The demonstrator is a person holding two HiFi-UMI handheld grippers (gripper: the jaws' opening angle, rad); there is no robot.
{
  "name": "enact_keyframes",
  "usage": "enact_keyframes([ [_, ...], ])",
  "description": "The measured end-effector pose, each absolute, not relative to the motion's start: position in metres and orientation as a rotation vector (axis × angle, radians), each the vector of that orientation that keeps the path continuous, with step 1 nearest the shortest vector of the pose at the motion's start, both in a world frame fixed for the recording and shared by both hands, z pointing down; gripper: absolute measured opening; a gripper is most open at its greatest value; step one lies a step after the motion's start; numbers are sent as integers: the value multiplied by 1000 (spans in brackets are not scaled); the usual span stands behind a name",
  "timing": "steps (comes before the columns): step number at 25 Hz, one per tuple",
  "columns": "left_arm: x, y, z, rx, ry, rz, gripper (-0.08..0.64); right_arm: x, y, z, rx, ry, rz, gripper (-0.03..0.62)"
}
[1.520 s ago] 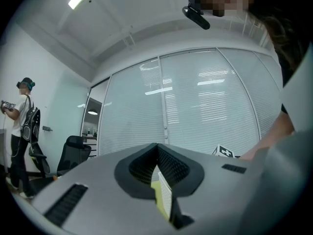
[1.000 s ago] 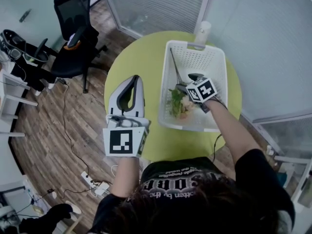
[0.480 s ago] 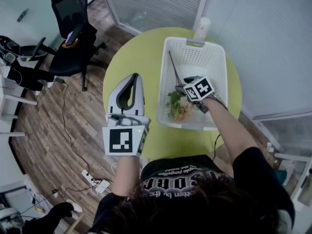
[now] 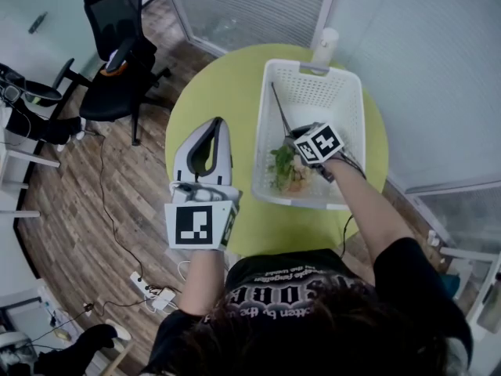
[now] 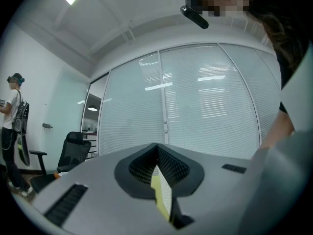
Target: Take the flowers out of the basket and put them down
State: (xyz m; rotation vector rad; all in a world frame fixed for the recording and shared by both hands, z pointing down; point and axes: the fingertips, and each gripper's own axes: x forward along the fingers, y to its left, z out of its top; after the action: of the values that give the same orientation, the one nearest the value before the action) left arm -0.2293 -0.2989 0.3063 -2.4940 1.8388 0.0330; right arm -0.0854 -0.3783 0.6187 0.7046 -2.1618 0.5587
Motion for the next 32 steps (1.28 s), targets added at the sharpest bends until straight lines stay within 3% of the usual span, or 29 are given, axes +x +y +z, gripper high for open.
enact_keyframes([
  [9,-233,-293,303,-2477,1848,40,3,-82,-387,588,789,-2211,533,49],
  [32,-237,-262,291,-2480,1806,31,3,-82,-382,457,973,-2476,462,40],
])
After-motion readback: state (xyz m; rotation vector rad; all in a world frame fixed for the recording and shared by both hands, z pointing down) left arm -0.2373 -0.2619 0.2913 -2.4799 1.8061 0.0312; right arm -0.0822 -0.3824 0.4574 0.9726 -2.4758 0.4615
